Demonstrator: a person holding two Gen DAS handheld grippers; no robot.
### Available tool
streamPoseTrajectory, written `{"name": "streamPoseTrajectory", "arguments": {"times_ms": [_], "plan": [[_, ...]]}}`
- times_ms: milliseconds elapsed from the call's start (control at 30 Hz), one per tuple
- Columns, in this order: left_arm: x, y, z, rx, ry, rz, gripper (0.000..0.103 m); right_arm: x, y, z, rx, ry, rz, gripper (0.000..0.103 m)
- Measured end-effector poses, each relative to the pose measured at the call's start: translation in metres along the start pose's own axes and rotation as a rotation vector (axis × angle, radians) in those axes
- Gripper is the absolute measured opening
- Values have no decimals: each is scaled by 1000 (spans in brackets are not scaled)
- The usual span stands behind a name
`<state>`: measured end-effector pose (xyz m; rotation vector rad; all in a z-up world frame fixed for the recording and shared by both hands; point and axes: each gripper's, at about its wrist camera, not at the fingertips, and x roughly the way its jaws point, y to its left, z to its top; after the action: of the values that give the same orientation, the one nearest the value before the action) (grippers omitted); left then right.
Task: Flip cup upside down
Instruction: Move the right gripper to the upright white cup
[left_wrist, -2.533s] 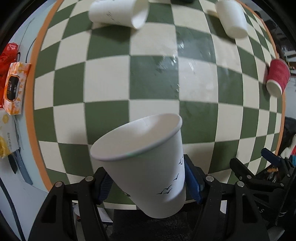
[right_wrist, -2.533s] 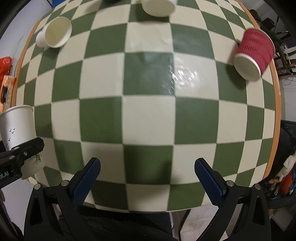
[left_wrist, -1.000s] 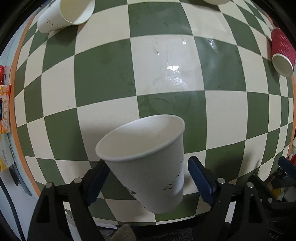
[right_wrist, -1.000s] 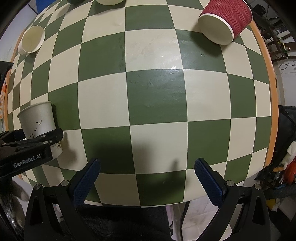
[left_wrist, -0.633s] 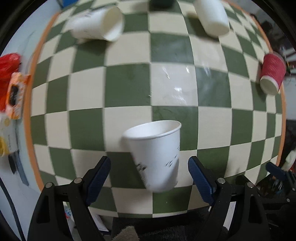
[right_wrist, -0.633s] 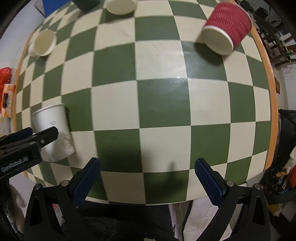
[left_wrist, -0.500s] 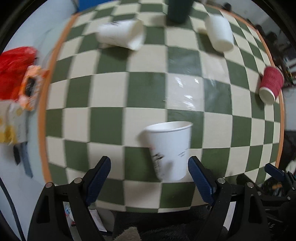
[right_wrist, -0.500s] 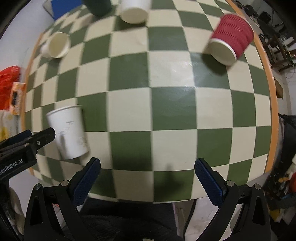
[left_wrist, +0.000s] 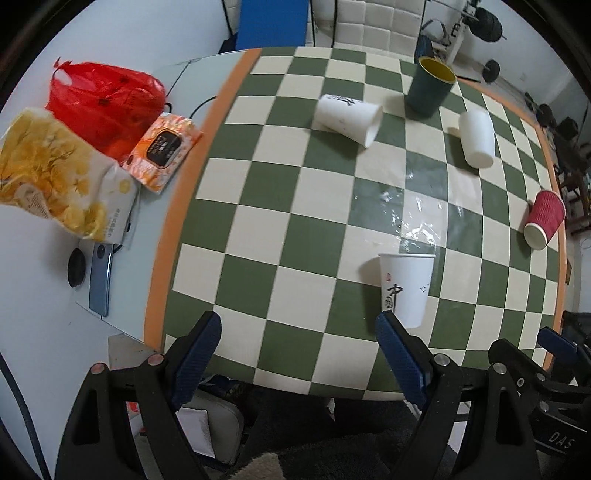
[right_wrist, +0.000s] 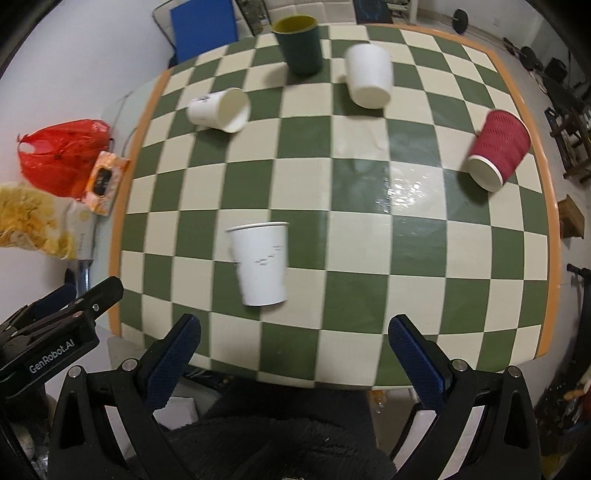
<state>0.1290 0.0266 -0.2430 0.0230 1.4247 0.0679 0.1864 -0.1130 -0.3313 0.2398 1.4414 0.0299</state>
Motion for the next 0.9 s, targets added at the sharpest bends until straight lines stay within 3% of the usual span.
{"name": "streamPoseTrajectory", "arguments": {"times_ms": [233,300,333,400,500,700,800,900], "plan": [[14,35,-1,-45,7,-18,86,42,58,13,-72,25,-54,103],[28,45,0,-65,12,-11,100,48,75,13,-165,32,-113,103],[35,49,1,-71,22,-9,101,50,84,14,-233,29,-156,103],[52,56,3,-79,31,5,101,55,103,14,-400,11,-242,103],[74,64,4,-94,39,15,101,73,130,5,-766,-1,-440,103],[114,65,5,-80,96,-11,101,129,145,-42,-1465,109,-771,103],[130,61,5,-72,122,-32,101,154,136,-66,-1787,145,-869,103],[144,57,6,-57,146,-41,101,177,123,-84,-2060,175,-907,103]]}}
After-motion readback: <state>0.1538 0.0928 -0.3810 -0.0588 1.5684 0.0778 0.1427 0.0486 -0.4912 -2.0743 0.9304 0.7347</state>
